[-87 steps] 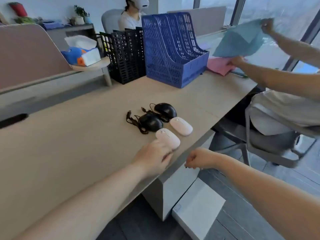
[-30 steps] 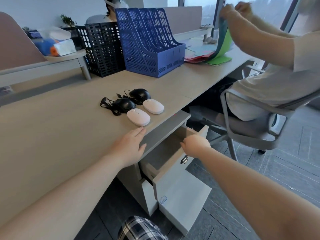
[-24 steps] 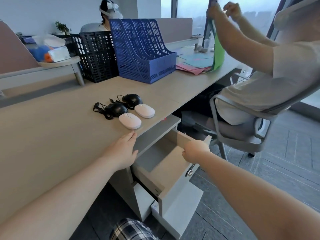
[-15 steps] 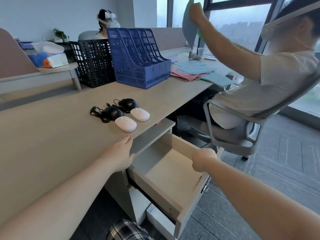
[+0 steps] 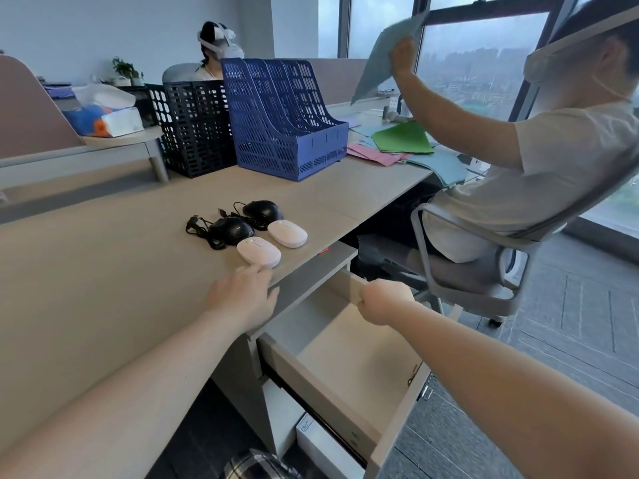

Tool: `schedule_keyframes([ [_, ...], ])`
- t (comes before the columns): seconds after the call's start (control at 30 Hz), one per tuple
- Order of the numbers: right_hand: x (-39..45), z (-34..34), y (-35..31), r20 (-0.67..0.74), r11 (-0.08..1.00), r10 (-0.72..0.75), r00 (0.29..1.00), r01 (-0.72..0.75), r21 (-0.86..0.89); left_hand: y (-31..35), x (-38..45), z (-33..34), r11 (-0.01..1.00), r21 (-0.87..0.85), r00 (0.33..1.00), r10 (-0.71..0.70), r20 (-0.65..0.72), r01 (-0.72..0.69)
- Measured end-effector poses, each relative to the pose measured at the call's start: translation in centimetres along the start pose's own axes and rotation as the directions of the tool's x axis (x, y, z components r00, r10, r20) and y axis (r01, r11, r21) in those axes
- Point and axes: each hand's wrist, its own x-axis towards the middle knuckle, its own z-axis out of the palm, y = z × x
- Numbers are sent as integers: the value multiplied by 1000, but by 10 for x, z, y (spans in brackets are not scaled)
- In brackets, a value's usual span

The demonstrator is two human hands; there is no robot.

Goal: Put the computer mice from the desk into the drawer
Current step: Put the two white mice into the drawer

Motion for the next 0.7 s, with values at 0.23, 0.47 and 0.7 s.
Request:
schedule_keyframes([
  [0.23, 37, -29, -38, -259, 964, 3, 966, 66, 256, -15, 25, 6, 985, -65, 984, -161, -72, 157],
  [0.47, 86, -61, -78, -338, 874, -25, 941, 185, 449, -18, 70, 8, 950, -236, 978, -205, 31, 206],
  [0.7, 106, -72, -95, -334, 896, 15, 943, 135, 423, -20, 93, 9, 882, -392, 965, -242, 98, 261],
])
